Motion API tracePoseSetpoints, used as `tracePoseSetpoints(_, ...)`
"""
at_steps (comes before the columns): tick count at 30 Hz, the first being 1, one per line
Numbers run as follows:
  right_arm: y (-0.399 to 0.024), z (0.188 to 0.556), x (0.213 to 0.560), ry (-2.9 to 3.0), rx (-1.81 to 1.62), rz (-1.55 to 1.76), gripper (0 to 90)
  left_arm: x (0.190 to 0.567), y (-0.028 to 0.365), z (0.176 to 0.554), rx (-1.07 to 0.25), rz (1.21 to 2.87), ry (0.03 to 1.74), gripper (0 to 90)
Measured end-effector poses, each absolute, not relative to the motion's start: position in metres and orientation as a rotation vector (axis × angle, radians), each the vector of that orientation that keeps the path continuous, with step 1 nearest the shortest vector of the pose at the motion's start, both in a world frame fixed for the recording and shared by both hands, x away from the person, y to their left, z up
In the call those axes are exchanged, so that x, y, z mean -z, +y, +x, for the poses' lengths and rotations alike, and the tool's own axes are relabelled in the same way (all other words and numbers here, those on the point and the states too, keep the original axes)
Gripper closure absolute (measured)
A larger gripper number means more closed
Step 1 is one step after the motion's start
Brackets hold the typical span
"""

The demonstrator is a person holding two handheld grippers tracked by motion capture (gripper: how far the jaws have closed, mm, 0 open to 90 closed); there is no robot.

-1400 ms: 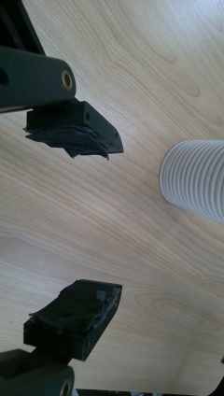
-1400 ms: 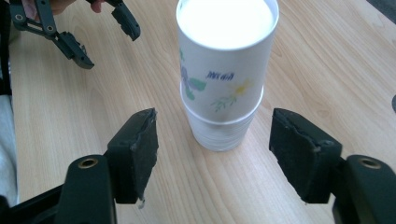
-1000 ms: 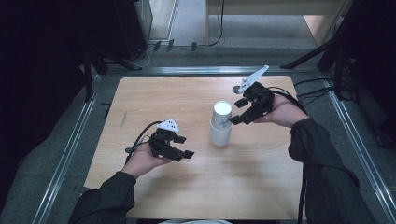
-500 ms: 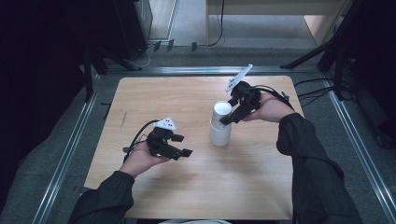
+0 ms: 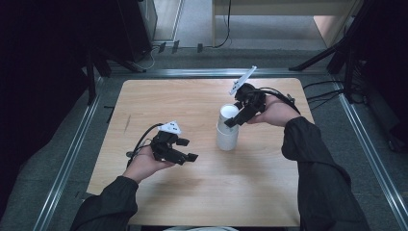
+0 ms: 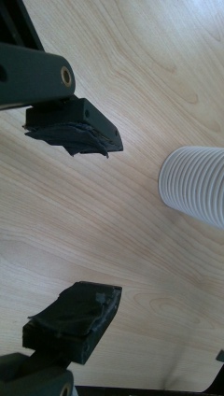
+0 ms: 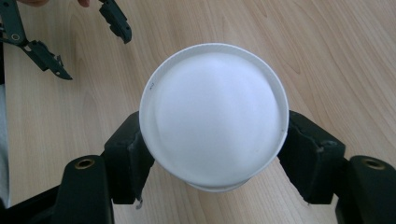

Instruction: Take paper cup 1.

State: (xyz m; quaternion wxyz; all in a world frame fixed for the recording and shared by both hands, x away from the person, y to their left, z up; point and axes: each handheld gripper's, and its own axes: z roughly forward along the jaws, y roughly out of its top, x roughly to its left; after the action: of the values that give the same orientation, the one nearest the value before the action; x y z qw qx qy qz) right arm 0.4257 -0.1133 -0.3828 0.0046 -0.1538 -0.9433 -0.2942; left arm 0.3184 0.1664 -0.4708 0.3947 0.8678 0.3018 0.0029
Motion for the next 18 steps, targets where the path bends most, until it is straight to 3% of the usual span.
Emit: tracePoseSetpoints(18,-0.112,0.425,0.372,-2.957,0.924,-0.49,32.7,0.469,0.168,0.318,-0.015,2.191,0.76,24.0)
